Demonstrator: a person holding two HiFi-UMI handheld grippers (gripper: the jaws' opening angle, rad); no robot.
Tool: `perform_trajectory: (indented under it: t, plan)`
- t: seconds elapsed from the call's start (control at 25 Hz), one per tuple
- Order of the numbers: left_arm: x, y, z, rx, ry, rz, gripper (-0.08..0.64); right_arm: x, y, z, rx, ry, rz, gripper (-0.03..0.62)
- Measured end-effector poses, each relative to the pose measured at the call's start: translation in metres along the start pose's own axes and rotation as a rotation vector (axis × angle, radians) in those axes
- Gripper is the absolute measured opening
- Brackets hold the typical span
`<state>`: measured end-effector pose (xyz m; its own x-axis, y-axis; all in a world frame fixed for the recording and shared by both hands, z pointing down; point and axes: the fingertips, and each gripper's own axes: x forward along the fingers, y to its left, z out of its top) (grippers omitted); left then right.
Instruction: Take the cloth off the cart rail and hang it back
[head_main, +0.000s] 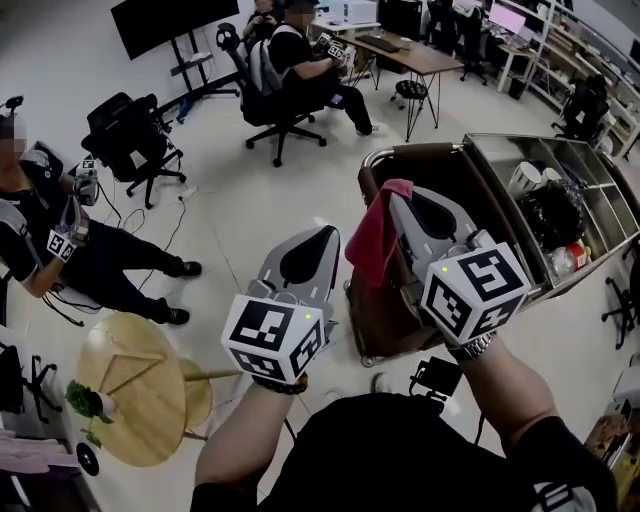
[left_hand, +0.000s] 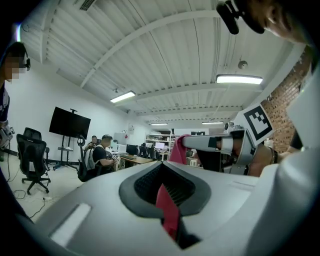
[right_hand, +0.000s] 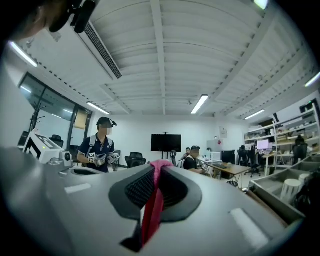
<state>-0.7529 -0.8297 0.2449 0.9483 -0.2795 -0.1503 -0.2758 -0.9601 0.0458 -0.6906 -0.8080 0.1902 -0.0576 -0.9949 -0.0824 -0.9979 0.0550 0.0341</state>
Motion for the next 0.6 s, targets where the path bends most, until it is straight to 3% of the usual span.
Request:
perform_trajectory:
  t: [0.2,0.6]
  plan:
    - [0.015,0.007,0.008,-0.009,0.008,-0.051,0.003,0.005,-0.025,0.003,0.009,0.018,-0.093,0.003]
    - [0.084,-0.001,-0.015,-0.025,0.06,-0.074,0.003,0.0,-0.125,-0.023,0.091,0.064,-0.202,0.003]
